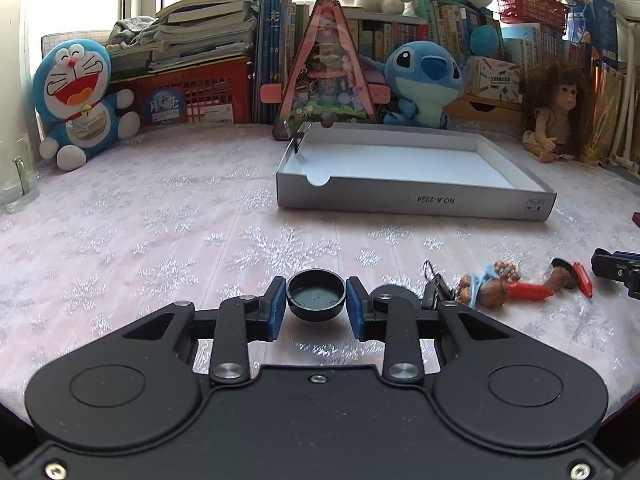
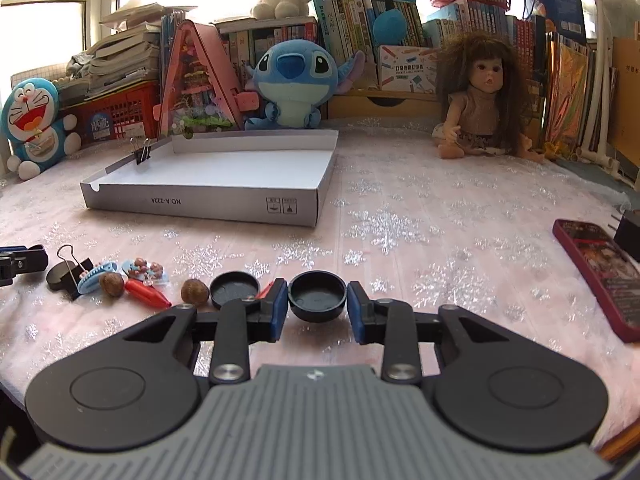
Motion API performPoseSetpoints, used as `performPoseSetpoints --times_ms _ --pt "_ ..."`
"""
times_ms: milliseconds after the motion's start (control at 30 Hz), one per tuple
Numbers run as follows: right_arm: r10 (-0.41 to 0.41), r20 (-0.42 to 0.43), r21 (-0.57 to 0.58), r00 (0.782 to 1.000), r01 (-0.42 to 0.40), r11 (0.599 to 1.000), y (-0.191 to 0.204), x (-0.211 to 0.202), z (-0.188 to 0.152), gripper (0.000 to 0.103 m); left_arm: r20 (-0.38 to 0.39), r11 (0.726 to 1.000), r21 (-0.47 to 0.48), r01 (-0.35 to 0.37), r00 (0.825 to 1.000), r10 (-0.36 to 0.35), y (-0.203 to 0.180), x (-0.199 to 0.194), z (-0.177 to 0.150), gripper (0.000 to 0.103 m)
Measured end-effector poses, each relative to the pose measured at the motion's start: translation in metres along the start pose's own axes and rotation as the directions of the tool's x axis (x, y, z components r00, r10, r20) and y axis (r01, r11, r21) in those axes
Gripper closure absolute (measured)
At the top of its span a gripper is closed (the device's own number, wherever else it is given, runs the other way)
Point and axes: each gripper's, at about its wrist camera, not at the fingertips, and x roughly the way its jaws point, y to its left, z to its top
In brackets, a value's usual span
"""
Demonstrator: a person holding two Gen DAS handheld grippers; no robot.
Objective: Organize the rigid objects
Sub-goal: 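Grasp a black round cap with the left tool while the right tool grasps another black cap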
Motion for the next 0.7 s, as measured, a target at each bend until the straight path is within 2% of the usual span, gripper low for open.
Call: performPoseSetpoints --times_ms 333,600,700 --pt "0.037 -0.014 0.014 0.999 -0.037 0.999 -0.007 0.016 0.039 0.066 0.028 0.998 -0.012 0.054 0.998 -0.054 -0.003 0.012 0.053 0.073" --pt "0.084 -0.041 -0.014 0.996 -0.085 0.996 -0.007 0.049 0.084 0.066 0.036 0.996 -0.005 0.092 0.995 -0.091 -0.013 0.044 0.110 0.073" --pt "0.141 -0.049 0.008 0.989 -0.140 0.990 -0.006 0.066 0.100 0.066 0.034 0.994 -0.008 0.109 0.993 -0.109 -0.022 0.062 0.126 0.073"
